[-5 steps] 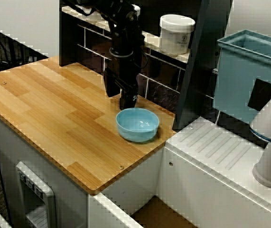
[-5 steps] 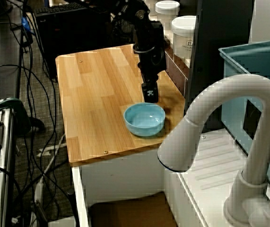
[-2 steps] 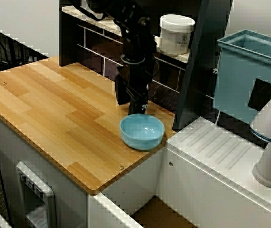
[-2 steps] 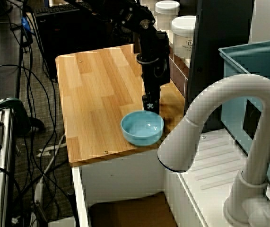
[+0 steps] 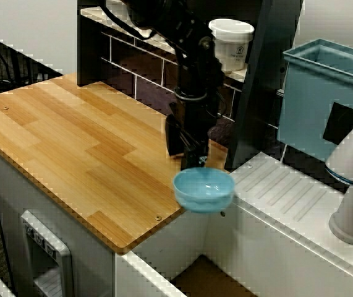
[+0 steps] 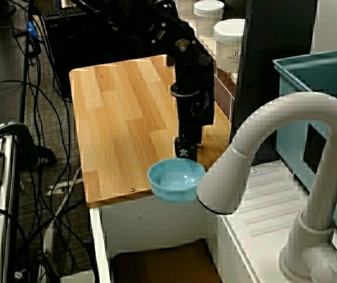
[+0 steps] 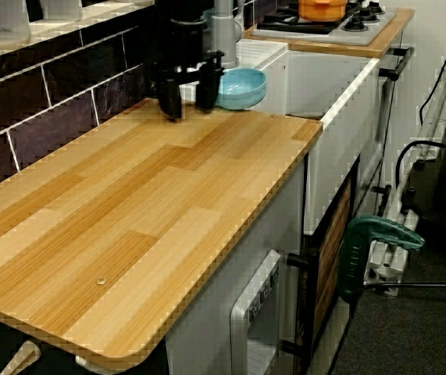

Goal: Push into sink

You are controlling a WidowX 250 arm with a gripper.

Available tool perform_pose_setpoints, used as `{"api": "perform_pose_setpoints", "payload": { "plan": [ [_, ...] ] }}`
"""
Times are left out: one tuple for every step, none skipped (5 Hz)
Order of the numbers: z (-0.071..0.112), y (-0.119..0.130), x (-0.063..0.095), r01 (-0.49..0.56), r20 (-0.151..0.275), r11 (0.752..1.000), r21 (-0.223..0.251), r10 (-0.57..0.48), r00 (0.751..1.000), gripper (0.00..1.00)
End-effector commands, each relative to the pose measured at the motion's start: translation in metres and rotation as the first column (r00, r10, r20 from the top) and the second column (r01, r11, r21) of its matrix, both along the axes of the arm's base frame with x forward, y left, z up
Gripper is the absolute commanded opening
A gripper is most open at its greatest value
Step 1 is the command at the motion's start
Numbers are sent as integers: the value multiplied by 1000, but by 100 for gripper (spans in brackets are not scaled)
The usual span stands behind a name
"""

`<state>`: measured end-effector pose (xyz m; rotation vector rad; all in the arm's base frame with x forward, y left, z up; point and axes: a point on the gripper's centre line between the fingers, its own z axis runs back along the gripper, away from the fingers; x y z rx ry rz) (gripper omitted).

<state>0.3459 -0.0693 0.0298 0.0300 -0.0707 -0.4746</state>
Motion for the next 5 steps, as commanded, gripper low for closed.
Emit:
{"api": "perform_pose_setpoints", "payload": {
  "plan": [
    [29, -29, -10, 54, 63, 998, -17, -53, 997, 100],
    [28, -34, -14, 71, 61, 997, -12, -70, 996, 100],
    [22, -31, -20, 82, 49, 997, -10, -82, 995, 100],
    [24, -21, -38, 108, 51, 994, 15, -109, 993, 100],
    [24, -21, -38, 108, 51, 994, 15, -109, 993, 100]
  ]
}}
